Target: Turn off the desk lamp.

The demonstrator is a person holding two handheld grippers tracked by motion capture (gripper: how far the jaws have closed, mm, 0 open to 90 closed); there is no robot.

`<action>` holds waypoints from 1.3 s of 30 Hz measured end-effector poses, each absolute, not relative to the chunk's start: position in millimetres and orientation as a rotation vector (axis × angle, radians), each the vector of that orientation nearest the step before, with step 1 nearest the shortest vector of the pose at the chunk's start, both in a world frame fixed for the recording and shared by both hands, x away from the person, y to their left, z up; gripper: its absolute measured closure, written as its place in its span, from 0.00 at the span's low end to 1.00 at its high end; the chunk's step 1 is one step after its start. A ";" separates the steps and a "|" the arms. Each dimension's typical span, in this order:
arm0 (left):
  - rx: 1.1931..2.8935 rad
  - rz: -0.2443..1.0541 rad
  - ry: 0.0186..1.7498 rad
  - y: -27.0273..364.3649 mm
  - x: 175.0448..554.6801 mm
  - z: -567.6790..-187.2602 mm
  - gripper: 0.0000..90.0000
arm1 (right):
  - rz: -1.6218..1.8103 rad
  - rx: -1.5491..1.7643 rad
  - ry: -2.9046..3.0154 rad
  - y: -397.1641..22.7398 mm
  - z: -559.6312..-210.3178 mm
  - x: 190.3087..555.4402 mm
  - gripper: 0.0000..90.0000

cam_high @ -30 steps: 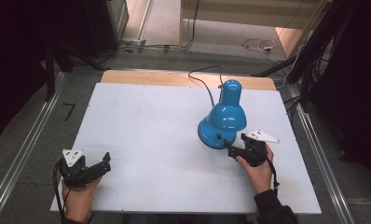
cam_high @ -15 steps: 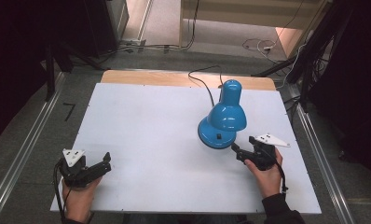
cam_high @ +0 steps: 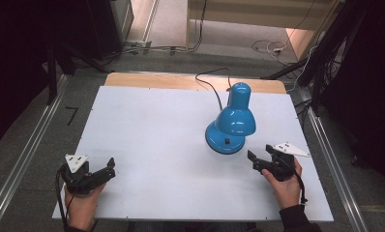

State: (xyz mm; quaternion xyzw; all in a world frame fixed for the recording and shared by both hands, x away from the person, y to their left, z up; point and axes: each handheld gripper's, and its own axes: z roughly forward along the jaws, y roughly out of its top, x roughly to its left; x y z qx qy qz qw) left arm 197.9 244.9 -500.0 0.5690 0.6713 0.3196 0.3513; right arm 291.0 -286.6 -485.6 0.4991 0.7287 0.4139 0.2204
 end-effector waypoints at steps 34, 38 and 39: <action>1.479 0.828 1.740 243.7 198.0 -500.0 0.04 | 1.124 1.423 1.987 -322.3 -484.2 272.4 0.21; 1.480 0.828 1.742 243.9 198.1 -500.1 0.04 | 1.123 1.422 1.983 -326.1 -483.7 270.5 0.21; 1.481 0.828 1.741 243.9 198.2 -500.2 0.04 | 1.125 1.427 1.979 -327.0 -483.4 269.9 0.21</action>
